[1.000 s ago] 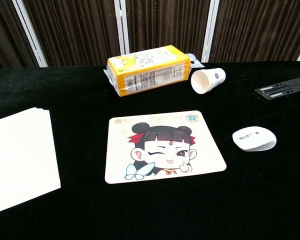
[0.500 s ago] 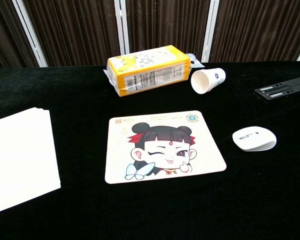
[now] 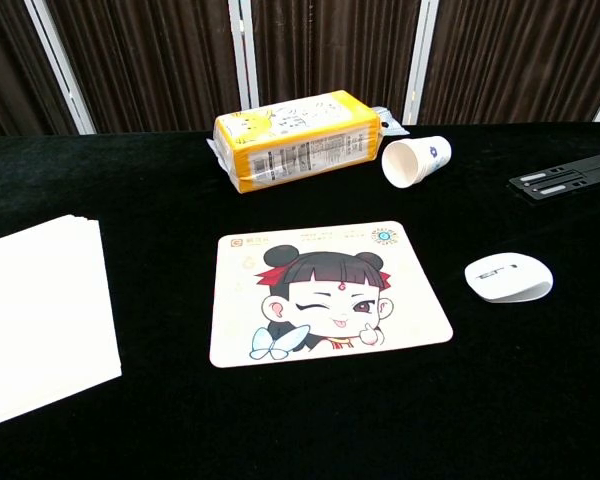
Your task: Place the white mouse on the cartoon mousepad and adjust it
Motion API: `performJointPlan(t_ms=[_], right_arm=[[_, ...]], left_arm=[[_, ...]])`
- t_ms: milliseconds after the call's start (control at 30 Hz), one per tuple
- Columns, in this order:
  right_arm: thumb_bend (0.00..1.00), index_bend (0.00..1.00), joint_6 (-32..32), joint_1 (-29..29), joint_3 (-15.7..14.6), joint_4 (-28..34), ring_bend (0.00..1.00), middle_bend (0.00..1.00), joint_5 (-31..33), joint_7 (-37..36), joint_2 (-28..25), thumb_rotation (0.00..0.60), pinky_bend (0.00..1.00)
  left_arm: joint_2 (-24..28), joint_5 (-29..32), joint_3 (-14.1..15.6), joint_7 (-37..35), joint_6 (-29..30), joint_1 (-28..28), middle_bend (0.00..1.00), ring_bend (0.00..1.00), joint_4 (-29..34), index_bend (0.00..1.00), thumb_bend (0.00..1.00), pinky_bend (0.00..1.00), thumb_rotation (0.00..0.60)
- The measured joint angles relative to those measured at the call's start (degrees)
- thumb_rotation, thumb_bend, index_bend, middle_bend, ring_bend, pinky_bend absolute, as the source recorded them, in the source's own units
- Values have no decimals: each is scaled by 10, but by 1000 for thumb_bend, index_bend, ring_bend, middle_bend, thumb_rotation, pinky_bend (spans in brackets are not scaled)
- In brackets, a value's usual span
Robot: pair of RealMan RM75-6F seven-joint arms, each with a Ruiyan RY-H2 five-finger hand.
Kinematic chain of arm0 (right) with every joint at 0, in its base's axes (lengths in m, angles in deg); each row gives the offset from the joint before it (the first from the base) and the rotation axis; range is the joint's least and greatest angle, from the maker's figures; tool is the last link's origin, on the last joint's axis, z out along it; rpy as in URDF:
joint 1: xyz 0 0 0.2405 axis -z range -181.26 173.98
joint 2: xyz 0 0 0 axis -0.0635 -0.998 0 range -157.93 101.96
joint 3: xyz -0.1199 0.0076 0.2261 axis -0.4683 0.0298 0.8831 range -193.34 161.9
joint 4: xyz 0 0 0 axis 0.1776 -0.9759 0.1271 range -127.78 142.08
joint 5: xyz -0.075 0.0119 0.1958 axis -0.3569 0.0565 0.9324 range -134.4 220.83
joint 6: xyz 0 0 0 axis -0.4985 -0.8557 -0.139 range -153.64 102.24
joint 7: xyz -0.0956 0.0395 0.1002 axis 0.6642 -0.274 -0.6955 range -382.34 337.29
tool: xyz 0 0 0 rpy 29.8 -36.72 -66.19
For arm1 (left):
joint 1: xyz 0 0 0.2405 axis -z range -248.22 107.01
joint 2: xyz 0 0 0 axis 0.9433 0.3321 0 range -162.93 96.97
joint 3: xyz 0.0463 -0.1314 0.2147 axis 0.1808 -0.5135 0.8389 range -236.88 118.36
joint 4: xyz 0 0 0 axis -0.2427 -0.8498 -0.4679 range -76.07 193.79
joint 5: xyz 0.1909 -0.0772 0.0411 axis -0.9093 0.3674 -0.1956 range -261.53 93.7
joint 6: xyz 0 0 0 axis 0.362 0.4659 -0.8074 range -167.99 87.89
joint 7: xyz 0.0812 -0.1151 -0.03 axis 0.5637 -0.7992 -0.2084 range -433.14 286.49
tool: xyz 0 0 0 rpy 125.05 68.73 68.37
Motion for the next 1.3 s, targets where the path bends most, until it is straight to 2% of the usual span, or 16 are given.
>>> performJointPlan(t_ms=[167,367,733,900,1300], right_arm=[[117,149,39,-14,3,15,0,10,19,21,0,600,0],[97,160,113,-50,16,41,0,10,78,84,12,600,0],[104,181,178,-122,53,26,0,10,190,212,105,600,0],[109,227,191,-140,62,19,0,18,220,228,127,600,0],[131,260,212,-171,61,0,0,31,271,241,169,600,0]], left_arm=[[0,-1,0,-2,-1,0,0,0,0,0,199,0,600],[1,-1,0,-5,-1,1,0,0,1,0,199,0,600],[5,0,2,-11,-7,2,0,0,2,0,201,0,600],[5,2,2,-12,-9,3,0,0,3,0,201,0,600],[6,8,2,-11,-15,4,0,0,7,0,199,0,600]])
